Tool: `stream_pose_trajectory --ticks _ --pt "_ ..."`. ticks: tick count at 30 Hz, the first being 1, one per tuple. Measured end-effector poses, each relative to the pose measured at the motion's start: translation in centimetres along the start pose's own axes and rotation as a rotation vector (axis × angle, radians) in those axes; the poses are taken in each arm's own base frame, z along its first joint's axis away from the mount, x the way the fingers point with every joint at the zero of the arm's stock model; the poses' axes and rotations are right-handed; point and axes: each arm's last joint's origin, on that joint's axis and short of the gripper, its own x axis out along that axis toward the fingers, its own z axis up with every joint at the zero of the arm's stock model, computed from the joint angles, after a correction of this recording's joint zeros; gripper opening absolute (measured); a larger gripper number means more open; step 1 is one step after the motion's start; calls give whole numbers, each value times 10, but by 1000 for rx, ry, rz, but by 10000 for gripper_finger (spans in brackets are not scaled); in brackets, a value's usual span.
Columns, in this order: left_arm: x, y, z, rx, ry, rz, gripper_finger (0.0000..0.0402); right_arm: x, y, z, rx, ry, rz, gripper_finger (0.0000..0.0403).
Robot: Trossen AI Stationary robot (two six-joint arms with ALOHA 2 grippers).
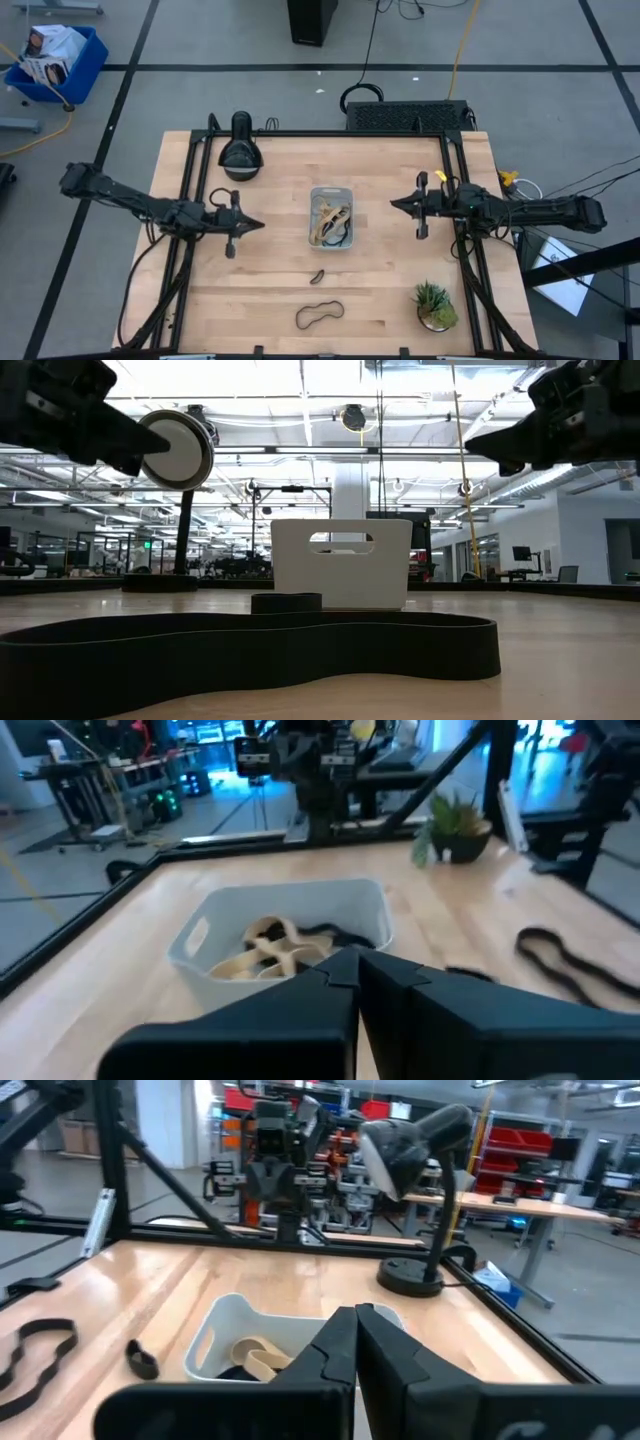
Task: Pick and place rubber bands into bin
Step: Put the large black rubber band into the gray bin
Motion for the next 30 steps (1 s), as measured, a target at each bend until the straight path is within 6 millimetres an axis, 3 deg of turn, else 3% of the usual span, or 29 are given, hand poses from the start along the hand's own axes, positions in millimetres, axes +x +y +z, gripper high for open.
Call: stream_pose_trajectory --ticks 9,19,25,30 --pt "30 -25 2 -144 100 -57 3 0 1 1 -25 -8 22 0" --pt "110 -100 23 -77 279 -132 11 0 0 6 -37 -60 14 0" --pt "144 -127 27 -119 512 -38 62 -1 0 10 -45 -107 9 0" --pt "157 -151 26 -185 651 -179 133 -1 0 10 -47 -109 8 0"
